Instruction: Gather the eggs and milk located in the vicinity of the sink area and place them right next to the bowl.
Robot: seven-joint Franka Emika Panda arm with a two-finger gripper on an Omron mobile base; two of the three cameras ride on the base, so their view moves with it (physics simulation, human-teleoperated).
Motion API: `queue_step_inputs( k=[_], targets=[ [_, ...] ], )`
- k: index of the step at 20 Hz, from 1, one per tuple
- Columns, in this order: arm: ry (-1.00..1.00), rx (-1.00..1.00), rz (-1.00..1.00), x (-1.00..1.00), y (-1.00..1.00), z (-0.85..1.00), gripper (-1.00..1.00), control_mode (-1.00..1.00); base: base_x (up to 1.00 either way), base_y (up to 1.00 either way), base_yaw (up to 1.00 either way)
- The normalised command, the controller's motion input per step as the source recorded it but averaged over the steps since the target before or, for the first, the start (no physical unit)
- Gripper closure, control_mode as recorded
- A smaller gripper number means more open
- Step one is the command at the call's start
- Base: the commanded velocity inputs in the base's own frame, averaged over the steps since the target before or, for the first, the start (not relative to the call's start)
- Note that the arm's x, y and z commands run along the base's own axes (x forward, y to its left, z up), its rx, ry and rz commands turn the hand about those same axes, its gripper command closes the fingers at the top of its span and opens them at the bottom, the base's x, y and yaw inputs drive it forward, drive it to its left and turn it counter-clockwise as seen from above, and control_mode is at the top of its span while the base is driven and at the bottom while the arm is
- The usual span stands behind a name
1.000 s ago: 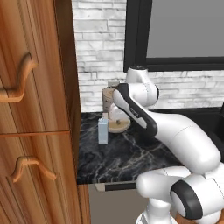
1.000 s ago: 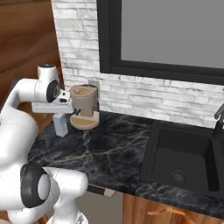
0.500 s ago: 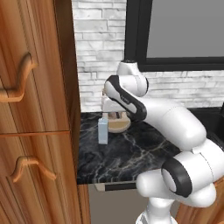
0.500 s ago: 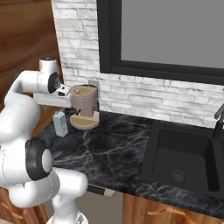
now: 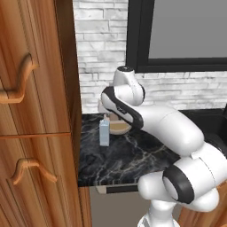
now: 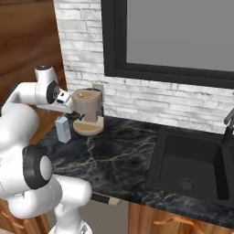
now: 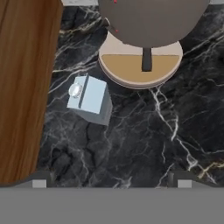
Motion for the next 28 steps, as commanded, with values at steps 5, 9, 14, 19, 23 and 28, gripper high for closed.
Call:
queue_step_inputs(
  k=[5,9,14,19,23,28],
  targets=[
    [0.05,0.03,-0.11,0.38,0.01,-0.03,-1.00,-1.00,0.00,0.00,0.00],
    [0.06,0.11,-0.04,0.08,0.00,0.00,-1.00,-1.00,0.00,0.00,0.00],
    [0.00,0.08,-0.03,0.04,0.00,-0.05,-1.00,-1.00,0.00,0.00,0.00],
    [-0.05,0.00,-0.02,0.13,0.00,-0.33,-1.00,-1.00,0.00,0.00,0.00],
    [0.00,0.00,0.00,0.00,0.03,-0.16,-1.00,-1.00,0.00,0.00,0.00],
    [0.00,0.00,-0.04,0.25,0.24,-0.31,-1.00,-1.00,0.00,0.00,0.00]
  ],
)
